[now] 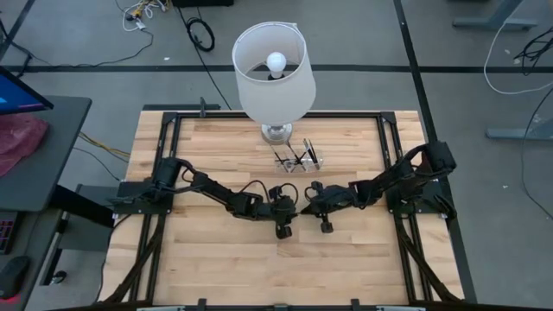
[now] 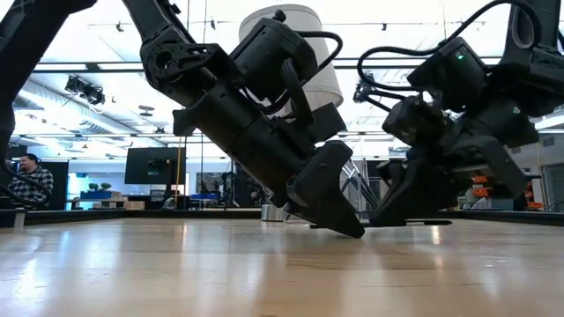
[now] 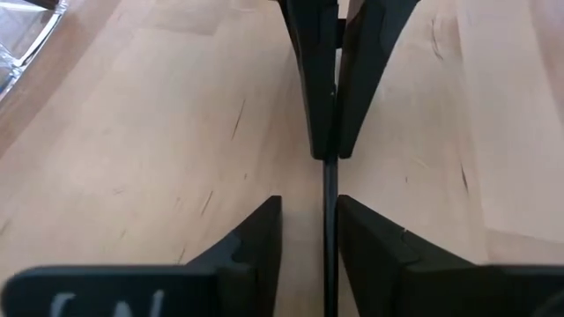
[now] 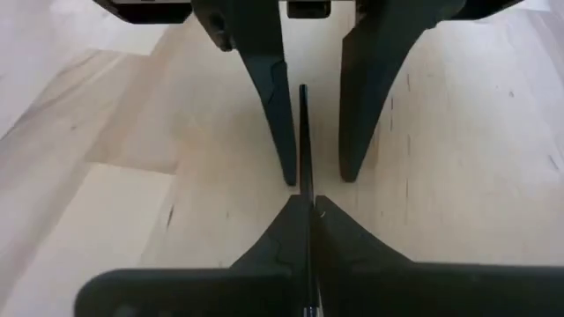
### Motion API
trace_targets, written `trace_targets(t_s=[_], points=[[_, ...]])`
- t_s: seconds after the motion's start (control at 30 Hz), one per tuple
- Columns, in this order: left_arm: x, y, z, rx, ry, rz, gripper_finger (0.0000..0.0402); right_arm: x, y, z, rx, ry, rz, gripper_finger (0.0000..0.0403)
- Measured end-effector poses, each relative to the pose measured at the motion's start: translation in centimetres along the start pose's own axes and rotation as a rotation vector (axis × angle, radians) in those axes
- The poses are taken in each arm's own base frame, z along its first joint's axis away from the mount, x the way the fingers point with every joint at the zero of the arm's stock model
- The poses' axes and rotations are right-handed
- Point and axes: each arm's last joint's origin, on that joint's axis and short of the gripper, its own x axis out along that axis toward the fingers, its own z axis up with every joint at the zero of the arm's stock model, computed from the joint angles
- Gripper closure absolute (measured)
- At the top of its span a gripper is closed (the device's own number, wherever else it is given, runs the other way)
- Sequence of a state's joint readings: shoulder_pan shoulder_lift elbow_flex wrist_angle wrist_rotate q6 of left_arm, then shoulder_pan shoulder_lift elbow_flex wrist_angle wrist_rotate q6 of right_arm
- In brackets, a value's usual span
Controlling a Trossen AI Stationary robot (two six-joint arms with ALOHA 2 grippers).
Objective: Put items in baskets/containers
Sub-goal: Put the black brow brush into the transparent organizer
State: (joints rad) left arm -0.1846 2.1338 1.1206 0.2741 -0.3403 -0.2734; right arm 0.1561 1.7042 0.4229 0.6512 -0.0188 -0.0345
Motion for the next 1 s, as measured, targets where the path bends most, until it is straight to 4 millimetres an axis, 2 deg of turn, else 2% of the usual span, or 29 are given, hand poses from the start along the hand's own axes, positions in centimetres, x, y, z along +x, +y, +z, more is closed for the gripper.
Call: trace_targets(t_s=[0.3,0.5,0.6,0.7,0.77,0.87,1.0], points=[[0.1,0.1,0.0,0.026,0.000,-0.006,0.0384,0.0,-0.1,0.0,-0.007,-0.003,-0.020,0.0398],[0.0,0.0,0.0,0.026,-0.001,-0.006,0.0382,0.0,-0.1,0.1,-0.004,-0.009,-0.020,0.0389],[-0.1,-0.3,-0.1,0.029,-0.004,-0.006,0.0388,0.0,-0.2,0.4,0.002,-0.036,-0.059,0.0361],[-0.5,-0.6,0.0,0.036,-0.001,-0.006,0.0389,-0.4,-0.4,1.5,0.000,-0.111,-0.133,0.0324],[-1.1,-0.7,0.2,0.052,0.008,0.016,0.0389,-0.8,-0.5,2.0,-0.017,-0.142,-0.152,0.0302],[-2.5,-0.8,0.3,0.102,0.053,0.105,0.0389,-2.5,-0.2,4.2,-0.024,-0.278,-0.148,0.0274],[-6.3,-0.2,1.0,0.182,0.123,0.310,0.0389,-5.2,0.8,6.6,-0.028,-0.424,-0.056,0.0251]])
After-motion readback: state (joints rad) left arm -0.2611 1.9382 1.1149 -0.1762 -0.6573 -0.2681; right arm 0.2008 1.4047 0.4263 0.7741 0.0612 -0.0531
